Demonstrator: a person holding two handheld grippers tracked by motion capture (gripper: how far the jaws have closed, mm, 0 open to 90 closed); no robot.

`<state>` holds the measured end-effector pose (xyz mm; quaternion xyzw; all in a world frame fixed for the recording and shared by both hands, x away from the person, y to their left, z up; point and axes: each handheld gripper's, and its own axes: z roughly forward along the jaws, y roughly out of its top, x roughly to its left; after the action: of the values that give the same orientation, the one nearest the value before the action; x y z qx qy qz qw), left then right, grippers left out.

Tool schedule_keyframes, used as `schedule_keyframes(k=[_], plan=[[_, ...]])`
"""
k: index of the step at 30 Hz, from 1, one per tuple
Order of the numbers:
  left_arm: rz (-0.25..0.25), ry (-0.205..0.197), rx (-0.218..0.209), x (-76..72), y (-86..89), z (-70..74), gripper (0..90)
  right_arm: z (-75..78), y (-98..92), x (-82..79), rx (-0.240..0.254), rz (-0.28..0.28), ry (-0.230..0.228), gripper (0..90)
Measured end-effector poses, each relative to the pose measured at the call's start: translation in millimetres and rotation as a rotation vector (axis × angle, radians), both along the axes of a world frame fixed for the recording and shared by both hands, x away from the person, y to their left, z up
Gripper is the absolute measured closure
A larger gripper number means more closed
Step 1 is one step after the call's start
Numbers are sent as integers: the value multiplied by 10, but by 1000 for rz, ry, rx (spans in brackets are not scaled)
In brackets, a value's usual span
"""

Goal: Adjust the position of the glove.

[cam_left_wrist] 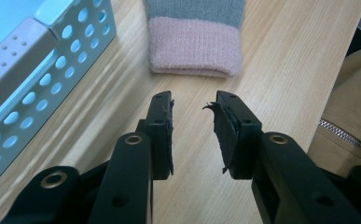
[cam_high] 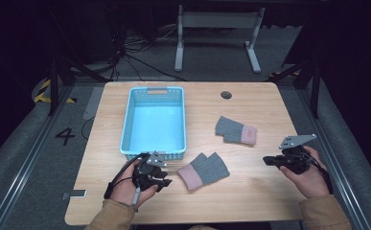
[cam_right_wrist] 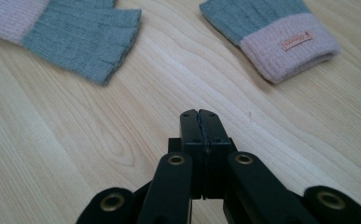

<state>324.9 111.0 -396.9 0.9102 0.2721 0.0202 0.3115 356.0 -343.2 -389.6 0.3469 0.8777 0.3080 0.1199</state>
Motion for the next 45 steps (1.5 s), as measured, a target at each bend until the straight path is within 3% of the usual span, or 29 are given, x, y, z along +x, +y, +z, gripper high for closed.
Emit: schedule_keyframes(k=[8,16,23,37,45], plan=[[4,5,5,12,-14,-25,735,-29,34,5,-2,15,9,900],[12,-5,-10,29,-86,-64,896,-49,134,-31,1,48,9,900],[6,-4,-21,104,-175,-125,900,-95,281,-83,40,91,15,900],[15,-19,-22,124,-326,-200,900,-205,617,-56,49,159,37,900],[-7,-6,-14,99,-402,-238,900,-343,863,105,43,190,59,900]])
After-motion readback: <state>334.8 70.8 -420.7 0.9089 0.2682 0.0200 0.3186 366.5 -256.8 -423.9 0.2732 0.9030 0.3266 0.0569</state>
